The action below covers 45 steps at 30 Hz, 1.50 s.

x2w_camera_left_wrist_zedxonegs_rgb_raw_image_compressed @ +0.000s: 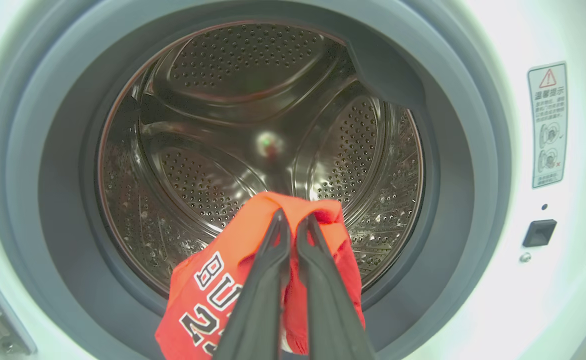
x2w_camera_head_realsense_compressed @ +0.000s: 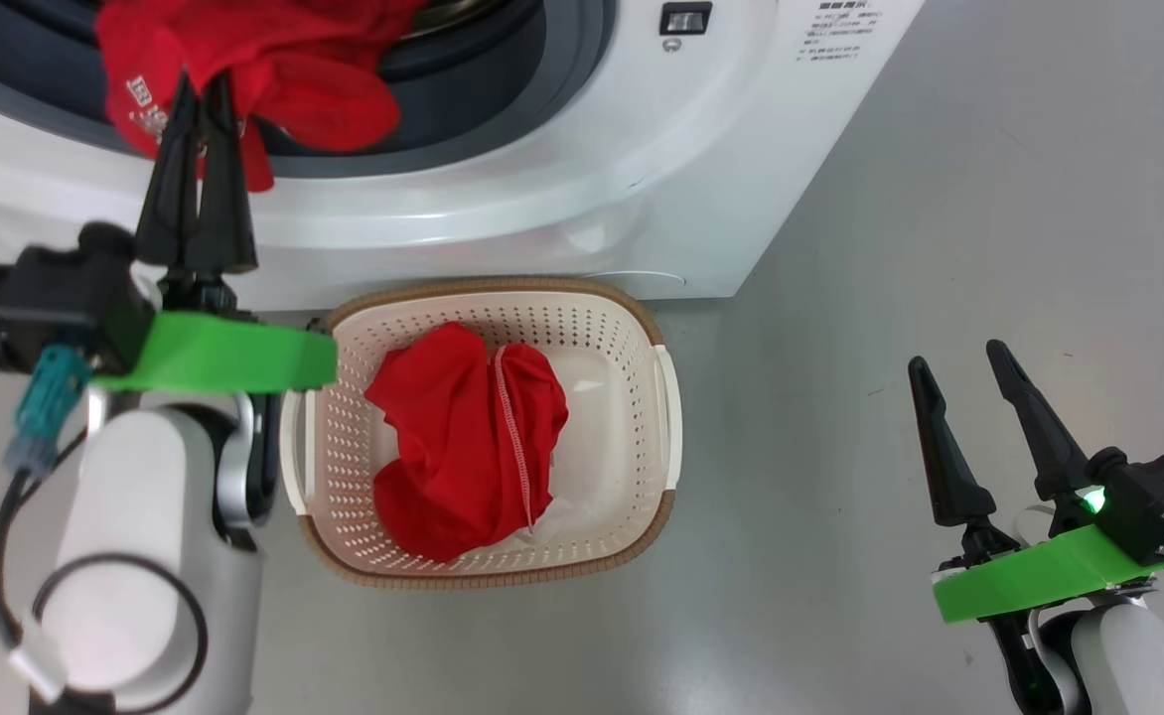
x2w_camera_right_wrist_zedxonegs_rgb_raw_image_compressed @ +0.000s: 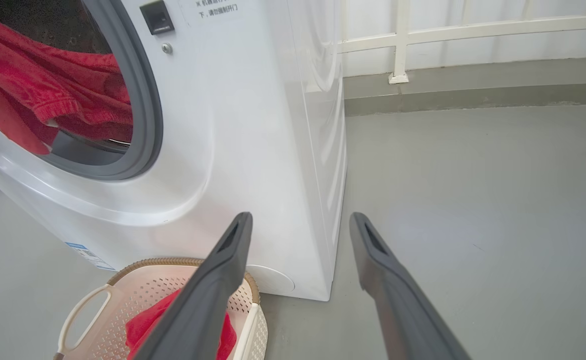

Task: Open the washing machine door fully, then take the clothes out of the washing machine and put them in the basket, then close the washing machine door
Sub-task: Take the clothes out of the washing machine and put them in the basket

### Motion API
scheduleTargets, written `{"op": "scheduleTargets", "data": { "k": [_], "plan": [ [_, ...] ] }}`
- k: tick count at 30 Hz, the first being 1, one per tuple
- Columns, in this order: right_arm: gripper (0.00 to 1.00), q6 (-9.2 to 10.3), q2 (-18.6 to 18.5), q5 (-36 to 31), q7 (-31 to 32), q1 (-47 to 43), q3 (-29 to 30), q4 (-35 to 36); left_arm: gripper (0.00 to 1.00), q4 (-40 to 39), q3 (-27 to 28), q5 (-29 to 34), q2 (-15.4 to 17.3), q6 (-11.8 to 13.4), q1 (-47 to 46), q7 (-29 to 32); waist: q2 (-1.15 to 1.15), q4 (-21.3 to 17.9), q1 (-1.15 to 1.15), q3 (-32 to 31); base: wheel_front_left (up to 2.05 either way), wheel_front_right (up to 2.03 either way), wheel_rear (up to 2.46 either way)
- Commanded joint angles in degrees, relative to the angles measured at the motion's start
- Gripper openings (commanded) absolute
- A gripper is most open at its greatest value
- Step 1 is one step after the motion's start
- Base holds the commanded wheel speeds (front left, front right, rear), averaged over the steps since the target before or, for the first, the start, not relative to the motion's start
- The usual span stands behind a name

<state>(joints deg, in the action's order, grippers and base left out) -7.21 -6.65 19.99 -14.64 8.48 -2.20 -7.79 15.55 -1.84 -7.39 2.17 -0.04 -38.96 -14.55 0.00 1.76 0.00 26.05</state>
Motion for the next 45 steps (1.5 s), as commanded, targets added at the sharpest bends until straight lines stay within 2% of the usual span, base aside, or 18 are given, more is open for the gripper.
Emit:
{"op": "scheduleTargets", "data": {
  "k": [1,12,18,29,45],
  "plan": [
    [1.00,-0.28,-0.4,-0.7,-0.4,-1.1,-0.9,1.4,0.00,-3.4,1.9,0.5,1.3,-0.1,1.8,-0.4,0.00,0.0,0.00,-0.1,0.00,0.00,0.00],
    [1.00,-0.28,-0.5,-0.9,-0.4,-1.3,-0.7,1.5,0.00,-15.8,1.6,0.0,0.8,1.2,8.9,-0.4,0.00,0.2,0.00,-0.5,0.00,0.00,0.00],
    [1.00,-0.28,-0.4,-0.9,-0.4,-1.4,-0.7,1.5,0.00,-16.6,-0.2,-0.5,0.7,1.4,12.8,-0.4,0.00,0.2,0.00,-0.3,0.00,0.00,0.00],
    [1.00,-0.28,-0.2,-0.8,-0.4,-0.5,-1.3,1.5,0.00,-5.2,-4.0,-3.3,0.7,2.2,16.4,-0.4,0.00,-0.3,0.00,1.1,0.00,0.00,0.00],
    [1.00,-0.28,0.4,-0.7,-0.4,2.3,-2.1,2.1,0.00,17.5,-7.8,-2.6,0.7,0.0,10.2,-0.4,0.00,-3.1,0.00,6.7,0.00,0.00,0.00]
  ]
}}
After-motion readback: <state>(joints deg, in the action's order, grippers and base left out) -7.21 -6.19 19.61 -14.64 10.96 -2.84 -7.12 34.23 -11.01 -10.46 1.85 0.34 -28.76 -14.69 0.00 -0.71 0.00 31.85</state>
